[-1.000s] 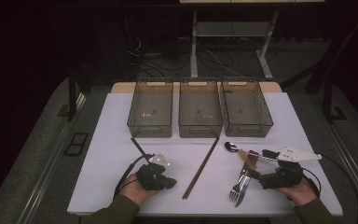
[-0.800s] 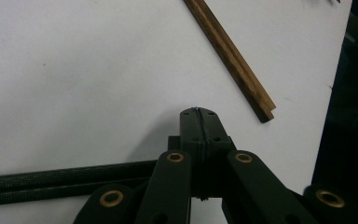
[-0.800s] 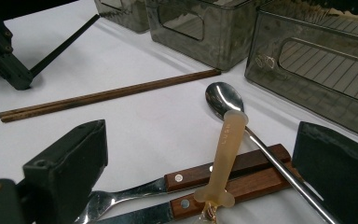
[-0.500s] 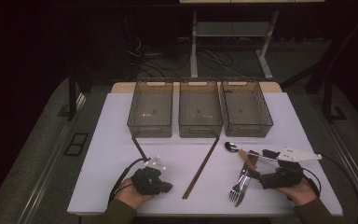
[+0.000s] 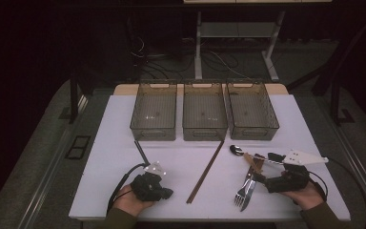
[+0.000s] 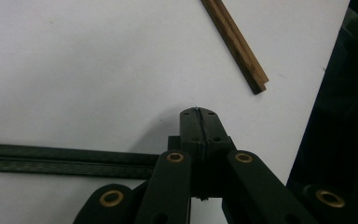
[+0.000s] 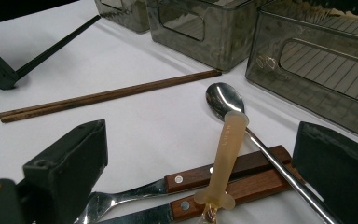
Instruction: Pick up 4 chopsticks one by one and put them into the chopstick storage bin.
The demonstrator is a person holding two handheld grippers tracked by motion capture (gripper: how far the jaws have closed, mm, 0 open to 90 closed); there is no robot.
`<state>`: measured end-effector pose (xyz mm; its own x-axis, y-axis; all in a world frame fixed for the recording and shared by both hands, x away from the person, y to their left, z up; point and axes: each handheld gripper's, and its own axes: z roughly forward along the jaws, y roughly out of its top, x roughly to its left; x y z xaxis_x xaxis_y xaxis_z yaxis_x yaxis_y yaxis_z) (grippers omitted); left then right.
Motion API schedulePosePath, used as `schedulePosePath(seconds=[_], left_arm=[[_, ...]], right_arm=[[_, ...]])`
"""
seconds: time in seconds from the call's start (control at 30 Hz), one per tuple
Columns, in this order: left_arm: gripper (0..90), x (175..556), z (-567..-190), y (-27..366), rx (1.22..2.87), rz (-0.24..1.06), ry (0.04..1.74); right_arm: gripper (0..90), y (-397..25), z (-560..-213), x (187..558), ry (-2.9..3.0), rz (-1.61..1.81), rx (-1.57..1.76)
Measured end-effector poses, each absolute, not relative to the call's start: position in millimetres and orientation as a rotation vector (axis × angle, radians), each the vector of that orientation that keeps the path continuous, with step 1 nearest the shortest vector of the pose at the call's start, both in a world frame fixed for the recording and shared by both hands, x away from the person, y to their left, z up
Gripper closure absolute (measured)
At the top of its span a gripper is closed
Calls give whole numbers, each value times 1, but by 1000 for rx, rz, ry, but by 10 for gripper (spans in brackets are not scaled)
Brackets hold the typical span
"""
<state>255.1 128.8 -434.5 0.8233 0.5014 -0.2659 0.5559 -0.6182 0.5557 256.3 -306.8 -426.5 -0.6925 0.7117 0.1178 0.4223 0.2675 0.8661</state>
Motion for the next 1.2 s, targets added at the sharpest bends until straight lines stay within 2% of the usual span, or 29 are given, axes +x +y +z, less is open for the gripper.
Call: schedulePosePath(seconds=[0.2, 0.4, 0.47, 0.73, 1.0, 1.2], left_arm=[[870, 265, -425, 142, 2300, -36, 822], [763, 281, -417, 158, 2268, 80, 914], [738, 295, -415, 169, 2243, 156, 974], [610, 333, -416, 197, 2139, 271, 1170], [572, 361, -422, 209, 2084, 366, 1340], [560, 366, -426, 208, 2049, 366, 1380]], right_arm=[[36, -306, -427, 257, 2249, 1393, 1042], [36, -306, -427, 257, 2248, 1391, 1046], [36, -306, -427, 257, 2249, 1392, 1046], [36, -306, -427, 258, 2250, 1391, 1048], [36, -306, -428, 259, 2251, 1387, 1048], [36, -307, -428, 259, 2251, 1388, 1046]])
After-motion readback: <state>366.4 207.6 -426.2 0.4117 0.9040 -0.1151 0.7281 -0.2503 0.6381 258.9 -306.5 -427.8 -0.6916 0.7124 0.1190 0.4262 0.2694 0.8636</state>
